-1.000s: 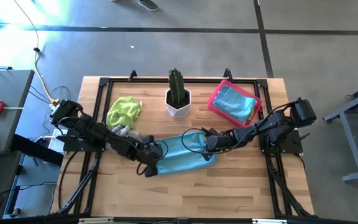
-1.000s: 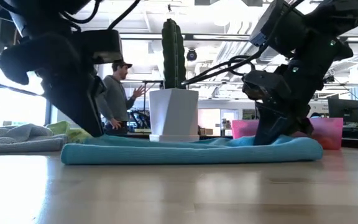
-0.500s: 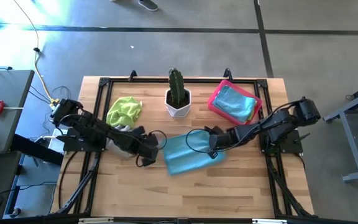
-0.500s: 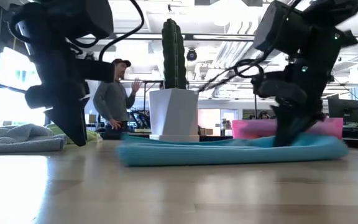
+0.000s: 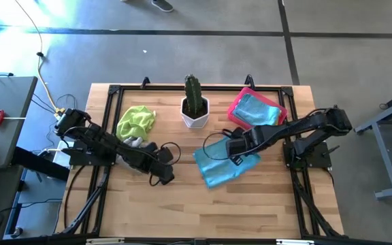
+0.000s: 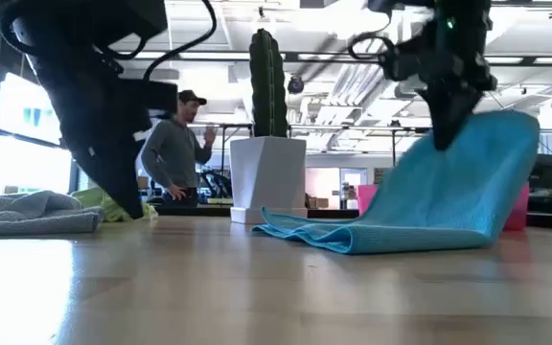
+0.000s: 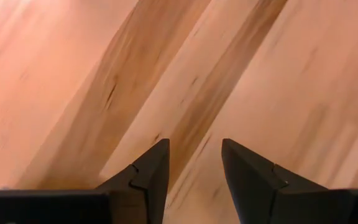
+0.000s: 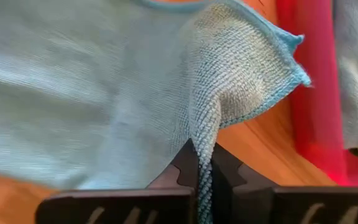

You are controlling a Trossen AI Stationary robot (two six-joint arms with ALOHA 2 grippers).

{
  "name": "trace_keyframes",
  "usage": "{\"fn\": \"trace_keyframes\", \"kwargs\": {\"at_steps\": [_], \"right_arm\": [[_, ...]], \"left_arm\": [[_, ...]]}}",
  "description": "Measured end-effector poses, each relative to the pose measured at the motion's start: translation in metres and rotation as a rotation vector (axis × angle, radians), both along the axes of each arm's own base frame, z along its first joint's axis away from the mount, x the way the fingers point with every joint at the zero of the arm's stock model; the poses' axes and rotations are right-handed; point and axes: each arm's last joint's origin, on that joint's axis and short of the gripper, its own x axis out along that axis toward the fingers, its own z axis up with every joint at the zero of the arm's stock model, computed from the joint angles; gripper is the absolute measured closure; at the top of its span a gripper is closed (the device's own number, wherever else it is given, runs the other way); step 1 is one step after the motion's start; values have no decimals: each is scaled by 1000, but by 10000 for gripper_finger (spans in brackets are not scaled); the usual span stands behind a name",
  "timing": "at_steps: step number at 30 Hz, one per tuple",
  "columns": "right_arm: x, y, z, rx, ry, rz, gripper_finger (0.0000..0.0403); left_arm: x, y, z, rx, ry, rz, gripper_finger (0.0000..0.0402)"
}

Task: Fold microfiber towels
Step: Fold the blue microfiber towel

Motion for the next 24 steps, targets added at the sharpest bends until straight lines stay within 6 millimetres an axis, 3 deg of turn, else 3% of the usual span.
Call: {"fn": "trace_keyframes", "kwargs": {"at_steps": [3, 8, 24], "right_arm": [[12, 6, 5, 24, -49, -10, 403], [38, 15, -5, 74, -76, -60, 403], [147, 36, -36, 78, -66, -79, 401]], "left_arm": [[5, -4, 2, 17, -63, -16, 266], [11, -7, 5, 52, -109, -89, 266], [11, -8, 5, 116, -116, -131, 266]]}}
